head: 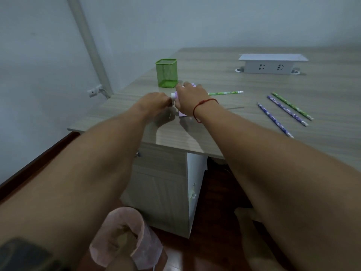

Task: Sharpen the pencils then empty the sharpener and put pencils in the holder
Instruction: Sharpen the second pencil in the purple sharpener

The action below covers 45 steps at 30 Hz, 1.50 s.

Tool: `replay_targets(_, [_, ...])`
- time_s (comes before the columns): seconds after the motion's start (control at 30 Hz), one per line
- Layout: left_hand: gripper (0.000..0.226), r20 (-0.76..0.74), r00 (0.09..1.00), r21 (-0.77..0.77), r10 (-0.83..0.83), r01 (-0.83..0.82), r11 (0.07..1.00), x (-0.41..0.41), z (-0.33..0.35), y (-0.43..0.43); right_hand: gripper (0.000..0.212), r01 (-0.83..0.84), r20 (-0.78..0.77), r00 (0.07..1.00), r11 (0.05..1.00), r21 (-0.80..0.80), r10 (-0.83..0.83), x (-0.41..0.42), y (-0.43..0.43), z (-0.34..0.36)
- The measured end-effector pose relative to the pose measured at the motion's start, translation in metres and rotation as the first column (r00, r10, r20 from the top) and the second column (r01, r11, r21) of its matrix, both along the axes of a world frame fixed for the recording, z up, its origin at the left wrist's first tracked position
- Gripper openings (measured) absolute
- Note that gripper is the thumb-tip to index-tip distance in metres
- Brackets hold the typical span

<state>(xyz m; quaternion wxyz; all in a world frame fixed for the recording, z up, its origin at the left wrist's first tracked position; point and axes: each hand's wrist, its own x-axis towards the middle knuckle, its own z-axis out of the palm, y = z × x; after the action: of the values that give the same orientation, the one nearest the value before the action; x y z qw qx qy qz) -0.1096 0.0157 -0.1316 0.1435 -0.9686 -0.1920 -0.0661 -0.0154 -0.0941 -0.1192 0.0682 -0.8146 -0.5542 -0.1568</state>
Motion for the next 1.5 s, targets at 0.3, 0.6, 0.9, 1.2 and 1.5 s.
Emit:
replay_targets(0.3, [0.025, 0.172, 0.977, 0.161, -0.126, 0.098, 0.982, 0.012, 0.031, 0.005, 0.04, 0.04, -0.08, 0.996, 0.999, -0.032, -0.043, 0.004, 0.0, 0.009])
replay_targets(0.6, [0.026, 0.336, 0.936, 0.113, -0.105, 0.07, 0.991, 0.005, 0.022, -0.021, 0.04, 0.136, -0.047, 0.989, 0.99, -0.028, -0.138, 0.001, -0.002, 0.009])
replay_targets(0.9, [0.025, 0.332, 0.942, 0.065, -0.041, 0.02, 0.998, -0.012, -0.009, -0.044, 0.04, 0.103, -0.023, 0.994, 0.994, -0.03, -0.104, -0.004, -0.009, 0.015])
replay_targets(1.2, [0.025, 0.206, 0.966, -0.126, 0.156, -0.132, 0.983, -0.015, -0.038, -0.042, 0.041, 0.024, -0.028, 0.999, 0.997, -0.071, -0.026, -0.009, -0.01, 0.012])
replay_targets(1.5, [0.028, -0.008, 0.993, -0.05, 0.119, -0.119, 0.992, -0.003, -0.033, -0.011, 0.038, -0.024, -0.01, 1.0, 1.0, -0.016, 0.024, -0.012, -0.013, 0.01])
